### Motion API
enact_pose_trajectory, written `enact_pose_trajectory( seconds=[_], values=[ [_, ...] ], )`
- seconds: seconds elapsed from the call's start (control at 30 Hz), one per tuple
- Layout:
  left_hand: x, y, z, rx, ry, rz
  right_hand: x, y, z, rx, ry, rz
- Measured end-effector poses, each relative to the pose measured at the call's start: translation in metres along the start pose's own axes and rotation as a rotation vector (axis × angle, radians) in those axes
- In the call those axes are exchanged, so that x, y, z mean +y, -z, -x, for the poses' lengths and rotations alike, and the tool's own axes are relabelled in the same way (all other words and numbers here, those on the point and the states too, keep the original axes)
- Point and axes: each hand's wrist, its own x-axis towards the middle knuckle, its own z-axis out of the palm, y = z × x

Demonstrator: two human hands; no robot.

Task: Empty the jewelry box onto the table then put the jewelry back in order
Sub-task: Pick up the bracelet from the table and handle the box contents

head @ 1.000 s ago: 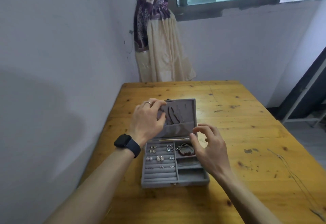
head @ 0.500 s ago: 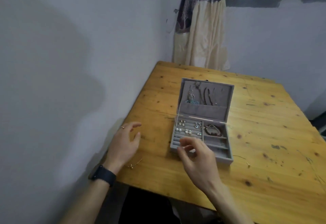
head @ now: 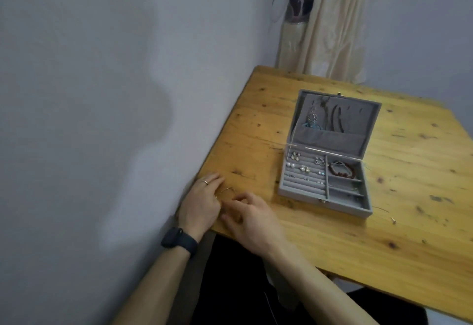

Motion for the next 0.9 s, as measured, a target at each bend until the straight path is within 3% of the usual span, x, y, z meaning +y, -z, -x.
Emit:
enact_pose_trajectory(
  seconds=[0.2,0.4,0.53,0.63,0.77,0.9],
  values=[
    [0.001,0.002,0.002,0.005,-0.013,-0.020,0.007,-0.016,0.004,0.179,0.024,0.002],
    [0.006,0.004,0.004,0.010,-0.005,-0.040,0.020,-0.007,0.012,0.110,-0.003,0.007],
    [0.009,0.004,0.004,0.005,-0.010,-0.049,0.031,0.019,0.028,0.100,-0.114,-0.184],
    [0.011,0.003,0.003,-0.015,-0.038,-0.083,0.042,0.050,0.048,0.187,-0.244,-0.423],
    [0.050,-0.002,-0.005,-0.017,-0.219,-0.102,0.073,0.100,0.081,0.357,-0.382,-0.620],
    [0.137,-0.023,-0.024,-0.029,-0.487,-0.020,0.110,0.149,0.112,0.441,-0.468,-0.616]
  ],
)
